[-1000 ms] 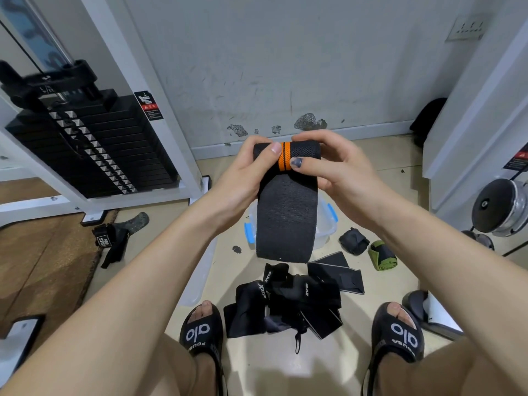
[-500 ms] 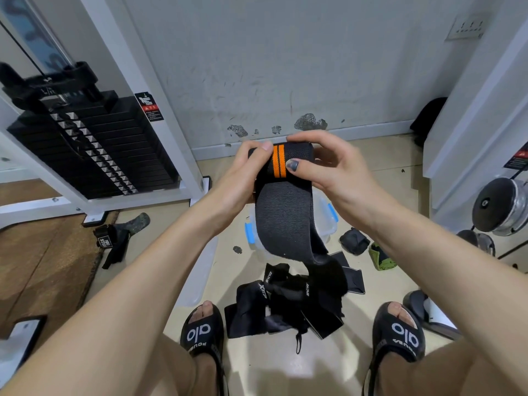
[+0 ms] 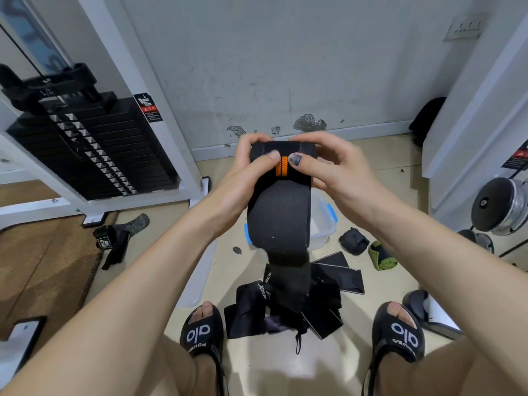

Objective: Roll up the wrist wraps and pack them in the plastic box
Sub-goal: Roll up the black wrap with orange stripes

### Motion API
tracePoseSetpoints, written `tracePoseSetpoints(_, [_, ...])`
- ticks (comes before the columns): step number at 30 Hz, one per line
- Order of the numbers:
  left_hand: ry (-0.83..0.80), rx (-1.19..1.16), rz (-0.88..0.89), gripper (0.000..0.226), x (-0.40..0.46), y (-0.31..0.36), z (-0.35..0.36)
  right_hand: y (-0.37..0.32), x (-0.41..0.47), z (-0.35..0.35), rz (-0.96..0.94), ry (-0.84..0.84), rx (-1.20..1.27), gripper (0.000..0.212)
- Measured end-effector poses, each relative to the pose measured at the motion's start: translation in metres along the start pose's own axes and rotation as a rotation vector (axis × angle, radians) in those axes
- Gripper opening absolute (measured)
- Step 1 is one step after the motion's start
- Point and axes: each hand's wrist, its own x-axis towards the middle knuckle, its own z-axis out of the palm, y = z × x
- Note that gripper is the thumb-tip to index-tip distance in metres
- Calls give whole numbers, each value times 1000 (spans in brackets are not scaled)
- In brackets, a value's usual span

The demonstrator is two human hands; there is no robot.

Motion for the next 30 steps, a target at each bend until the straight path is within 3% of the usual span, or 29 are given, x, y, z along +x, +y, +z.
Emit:
tracePoseSetpoints(3, [26,-6,-90,51,0,0,5,0,-2,1,-37,33,-51,26])
tracePoseSetpoints(7, [53,-62,-75,28,1,2,5,0,-2,-1,-28,25,-39,32])
tracePoseSetpoints(13, [-45,-69,-30,22,3,-2,1,-2,0,-3,183,26,83,23])
tracePoseSetpoints(18, [-8,-54,1,33,2,-2,-2,-1,0,-2,120,19,167,29])
tracePoseSetpoints(21, [21,-23,-58,33,2,-3,2,1,-1,0,71,64,111,36])
tracePoseSetpoints(24, [34,43,-126,48,3,-3,8,2,-4,3,26,105,34,37])
tracePoseSetpoints(30, [66,-45,-92,22,4,-1,6,1,-7,1,-14,87,-37,43])
